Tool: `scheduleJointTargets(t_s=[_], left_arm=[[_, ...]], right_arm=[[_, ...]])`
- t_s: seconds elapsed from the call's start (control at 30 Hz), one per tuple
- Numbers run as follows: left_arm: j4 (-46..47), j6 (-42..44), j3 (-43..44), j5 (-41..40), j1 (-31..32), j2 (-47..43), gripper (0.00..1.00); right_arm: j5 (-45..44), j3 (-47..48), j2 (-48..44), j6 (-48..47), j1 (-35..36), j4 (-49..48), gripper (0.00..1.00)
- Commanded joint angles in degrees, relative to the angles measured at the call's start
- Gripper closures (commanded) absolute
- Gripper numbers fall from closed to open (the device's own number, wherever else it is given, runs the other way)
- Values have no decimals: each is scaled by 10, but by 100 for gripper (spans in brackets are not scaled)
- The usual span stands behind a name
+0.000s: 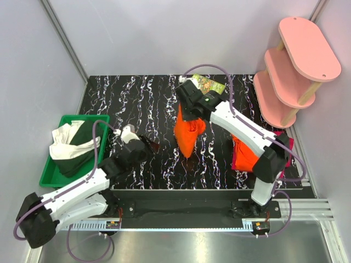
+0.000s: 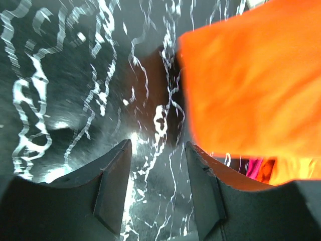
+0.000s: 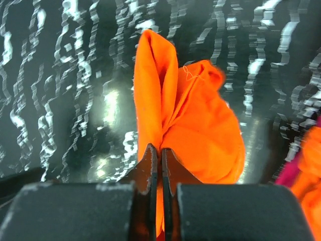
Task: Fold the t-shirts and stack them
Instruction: Put the neatly folded tshirt into the corner of the board with the right arm
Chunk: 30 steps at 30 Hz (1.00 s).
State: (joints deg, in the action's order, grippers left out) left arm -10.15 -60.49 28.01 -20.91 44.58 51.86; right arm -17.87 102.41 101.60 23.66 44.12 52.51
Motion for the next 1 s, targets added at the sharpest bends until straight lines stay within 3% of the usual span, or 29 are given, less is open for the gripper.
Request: scheduleJointTargets(t_s=[0.0, 0.17, 0.33, 0.4, 0.73, 0.97], left_arm=[[-70, -13, 23, -120, 2, -55, 48], [-116, 13, 52, -157, 2, -101, 47], [-139, 2, 52, -164, 2, -117, 46], [-143, -4, 50, -164, 2, -116, 46], [-124, -2, 71, -162, 3, -42, 45], [-66, 26, 113, -136, 2, 49, 45]], right_arm=[[45, 75, 40, -10, 46, -56, 100], [57, 178, 104, -9, 77, -56, 100], [59, 187, 114, 3, 81, -63, 100], [48, 159, 107, 11, 81, -76, 100], [-1, -179, 43, 71, 80, -130, 100], [-6, -279, 3, 100, 80, -143, 100]])
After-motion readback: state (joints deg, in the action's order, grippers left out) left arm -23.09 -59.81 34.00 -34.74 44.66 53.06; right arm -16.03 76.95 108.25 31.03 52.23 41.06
